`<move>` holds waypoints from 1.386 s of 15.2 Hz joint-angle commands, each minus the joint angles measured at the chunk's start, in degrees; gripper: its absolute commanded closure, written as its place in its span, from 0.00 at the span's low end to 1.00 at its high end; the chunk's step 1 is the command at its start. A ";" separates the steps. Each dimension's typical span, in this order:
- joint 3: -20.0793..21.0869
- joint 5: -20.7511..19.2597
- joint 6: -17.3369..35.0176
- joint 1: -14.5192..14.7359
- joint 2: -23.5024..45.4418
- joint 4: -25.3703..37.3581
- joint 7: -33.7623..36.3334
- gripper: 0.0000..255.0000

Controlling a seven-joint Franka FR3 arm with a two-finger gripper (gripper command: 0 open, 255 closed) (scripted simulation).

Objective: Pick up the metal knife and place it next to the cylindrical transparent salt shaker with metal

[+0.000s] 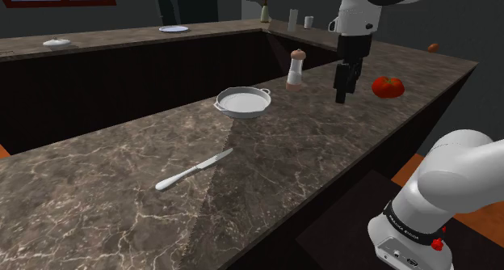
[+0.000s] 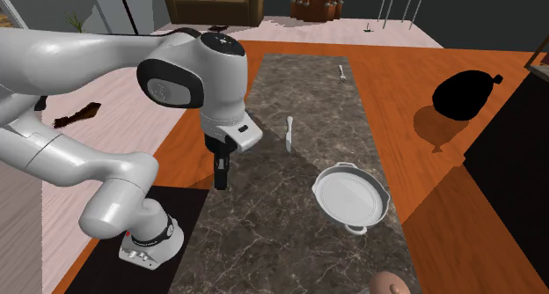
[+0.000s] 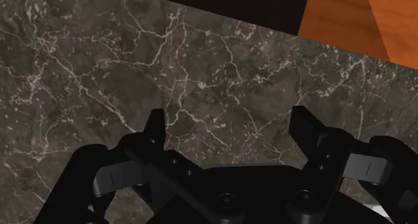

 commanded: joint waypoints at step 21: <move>8.25 -0.52 22.16 13.26 34.16 17.10 -23.56 0.00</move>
